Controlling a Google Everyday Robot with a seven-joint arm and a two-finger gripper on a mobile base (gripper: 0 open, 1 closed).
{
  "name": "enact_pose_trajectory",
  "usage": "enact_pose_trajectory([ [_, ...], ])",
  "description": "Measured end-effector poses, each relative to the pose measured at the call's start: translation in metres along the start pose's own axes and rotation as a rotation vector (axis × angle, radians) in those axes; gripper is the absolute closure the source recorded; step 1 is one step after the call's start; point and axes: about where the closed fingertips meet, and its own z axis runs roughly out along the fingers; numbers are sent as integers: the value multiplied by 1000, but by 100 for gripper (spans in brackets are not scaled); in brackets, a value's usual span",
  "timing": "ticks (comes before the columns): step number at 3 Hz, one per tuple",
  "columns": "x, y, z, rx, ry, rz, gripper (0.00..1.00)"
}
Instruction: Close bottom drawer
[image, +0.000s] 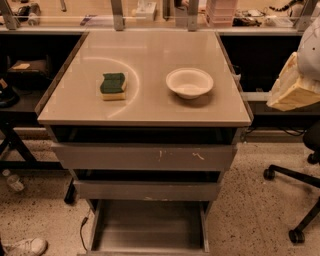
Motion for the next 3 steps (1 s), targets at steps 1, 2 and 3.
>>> enact_pose_trajectory([
  [1,1,36,6,-23,-18,41,100],
  [2,4,93,33,-73,-4,119,100],
  [3,-3,149,79,-152,-11,146,100],
])
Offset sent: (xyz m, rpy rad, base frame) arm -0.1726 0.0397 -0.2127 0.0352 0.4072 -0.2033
